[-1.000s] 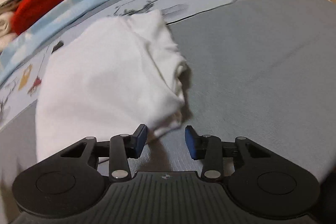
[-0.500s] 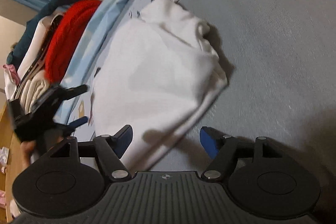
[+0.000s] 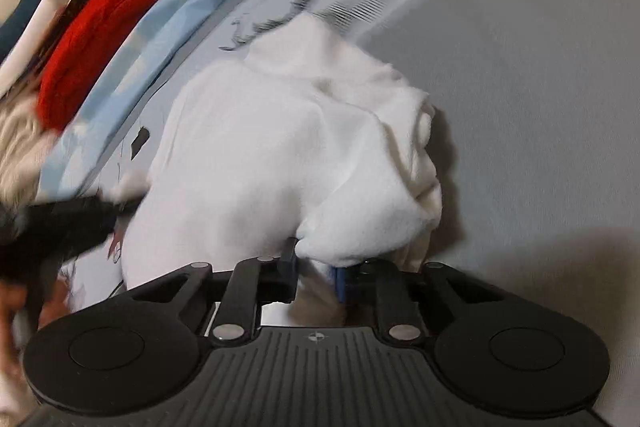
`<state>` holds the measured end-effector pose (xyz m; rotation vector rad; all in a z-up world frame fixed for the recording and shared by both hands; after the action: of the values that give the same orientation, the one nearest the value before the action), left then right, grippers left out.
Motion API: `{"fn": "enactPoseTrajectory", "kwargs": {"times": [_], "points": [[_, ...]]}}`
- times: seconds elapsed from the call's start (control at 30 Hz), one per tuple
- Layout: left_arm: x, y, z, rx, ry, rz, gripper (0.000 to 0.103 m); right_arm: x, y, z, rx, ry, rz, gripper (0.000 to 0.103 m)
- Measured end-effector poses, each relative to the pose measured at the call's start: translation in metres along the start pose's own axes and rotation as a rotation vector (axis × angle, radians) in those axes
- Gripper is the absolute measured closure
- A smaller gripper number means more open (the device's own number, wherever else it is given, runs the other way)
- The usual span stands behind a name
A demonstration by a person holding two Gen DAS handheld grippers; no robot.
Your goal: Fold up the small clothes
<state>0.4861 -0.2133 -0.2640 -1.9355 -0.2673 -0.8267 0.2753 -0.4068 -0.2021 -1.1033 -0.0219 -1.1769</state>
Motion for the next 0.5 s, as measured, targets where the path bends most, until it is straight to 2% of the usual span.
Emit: {"fn": "enactPoseTrajectory", "kwargs": {"times": [0.1, 0.17, 0.23, 0.3, 0.4, 0.5], "points": [[-0.025, -0.037, 0.029, 0.055, -0.009, -0.008, 0.09, 0.032, 0.04, 0.036, 0.055, -0.193, -0.014, 0.087], [-0.04, -0.062, 0.051, 0.08, -0.046, -0.014, 0.09, 0.044, 0.075, 0.073, 0.132, -0.274, 0.011, 0.087], [-0.046, -0.082, 0.071, 0.129, -0.089, -0.03, 0.09, 0.045, 0.106, 0.114, 0.2, -0.348, 0.066, 0.087], [-0.044, -0.095, 0.09, 0.182, -0.104, -0.065, 0.09, 0.042, 0.129, 0.153, 0.238, -0.434, 0.074, 0.088], [-0.032, -0.096, 0.12, 0.242, -0.188, -0.112, 0.09, 0.041, 0.15, 0.189, 0.237, -0.508, 0.025, 0.088], [-0.023, -0.084, 0.136, 0.229, -0.283, -0.127, 0.089, 0.054, 0.165, 0.192, 0.161, -0.528, -0.034, 0.088]]}}
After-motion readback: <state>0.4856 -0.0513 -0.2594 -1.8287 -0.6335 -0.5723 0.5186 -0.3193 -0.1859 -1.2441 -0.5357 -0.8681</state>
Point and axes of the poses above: each gripper's, at about its wrist camera, not at the fingertips, and y roughly the way its jaws point, z to its left, x to its top, the point moved 5 cm from there along y, roughly the way its jaws point, and after that the axes turned 10 degrees about -z, right-handed, at the moved point
